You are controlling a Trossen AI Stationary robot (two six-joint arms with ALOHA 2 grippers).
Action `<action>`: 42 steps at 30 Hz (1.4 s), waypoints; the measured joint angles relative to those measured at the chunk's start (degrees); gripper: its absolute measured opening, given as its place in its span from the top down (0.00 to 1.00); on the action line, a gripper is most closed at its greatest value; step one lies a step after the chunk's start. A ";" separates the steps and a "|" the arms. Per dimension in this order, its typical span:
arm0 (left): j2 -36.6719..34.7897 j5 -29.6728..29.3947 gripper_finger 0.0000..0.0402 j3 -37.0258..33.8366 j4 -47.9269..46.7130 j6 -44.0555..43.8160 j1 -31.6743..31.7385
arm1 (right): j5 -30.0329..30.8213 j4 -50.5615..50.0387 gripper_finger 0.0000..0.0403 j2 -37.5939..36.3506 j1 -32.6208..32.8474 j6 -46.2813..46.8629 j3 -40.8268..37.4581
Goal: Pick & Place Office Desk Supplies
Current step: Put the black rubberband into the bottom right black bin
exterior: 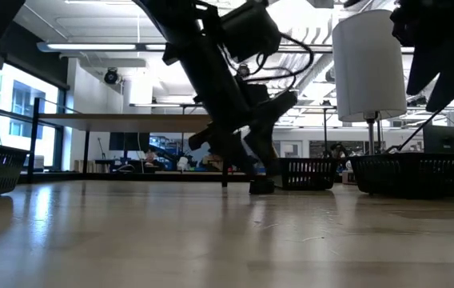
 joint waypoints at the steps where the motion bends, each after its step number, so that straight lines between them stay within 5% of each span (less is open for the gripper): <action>1: 0.04 -0.02 0.56 -0.14 -0.44 0.00 0.02 | -0.14 0.71 0.43 0.02 0.00 -0.31 0.00; 17: 4.44 -1.13 0.59 0.11 -0.52 -0.68 -0.24 | -2.57 5.72 0.43 0.02 0.00 -6.87 0.00; 29: 4.59 -1.55 0.97 0.04 -0.48 0.97 -0.22 | -2.70 8.64 0.43 0.02 0.00 -9.41 0.00; 35: 2.00 4.34 0.99 -0.31 -1.86 1.30 -1.21 | -7.83 19.77 0.43 0.02 0.00 -18.25 0.00; 42: -10.10 16.17 0.99 -0.26 -1.92 3.67 -6.06 | -11.67 35.77 0.43 0.02 1.23 -33.61 0.00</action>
